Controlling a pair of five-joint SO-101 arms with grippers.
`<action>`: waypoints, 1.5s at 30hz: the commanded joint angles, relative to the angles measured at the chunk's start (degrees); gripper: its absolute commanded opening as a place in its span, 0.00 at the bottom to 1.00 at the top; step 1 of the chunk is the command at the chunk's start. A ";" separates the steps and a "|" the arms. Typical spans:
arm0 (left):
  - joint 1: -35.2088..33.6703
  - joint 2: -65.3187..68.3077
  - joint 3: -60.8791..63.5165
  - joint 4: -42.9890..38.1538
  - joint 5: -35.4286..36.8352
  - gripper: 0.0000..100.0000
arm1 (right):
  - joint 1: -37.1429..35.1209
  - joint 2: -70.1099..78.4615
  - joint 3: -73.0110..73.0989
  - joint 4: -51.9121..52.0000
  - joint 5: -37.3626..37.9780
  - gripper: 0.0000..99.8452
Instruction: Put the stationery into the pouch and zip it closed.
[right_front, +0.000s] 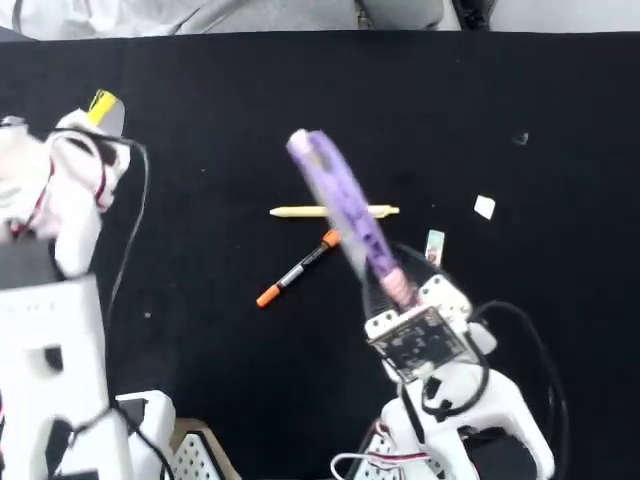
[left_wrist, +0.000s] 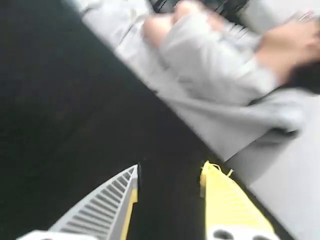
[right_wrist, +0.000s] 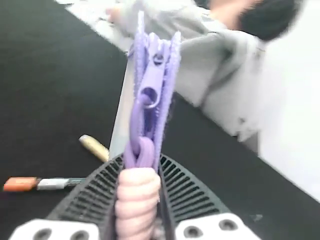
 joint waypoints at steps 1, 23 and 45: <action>-0.48 8.18 -5.32 -0.18 0.18 0.21 | 4.40 -4.97 -5.23 -3.60 -0.35 0.01; 17.36 57.49 -49.63 28.40 -37.63 0.21 | 20.92 -4.79 -9.01 -2.11 -4.22 0.01; 37.23 97.76 -86.99 41.58 -68.84 0.21 | 22.07 -4.79 -8.66 6.59 -4.31 0.01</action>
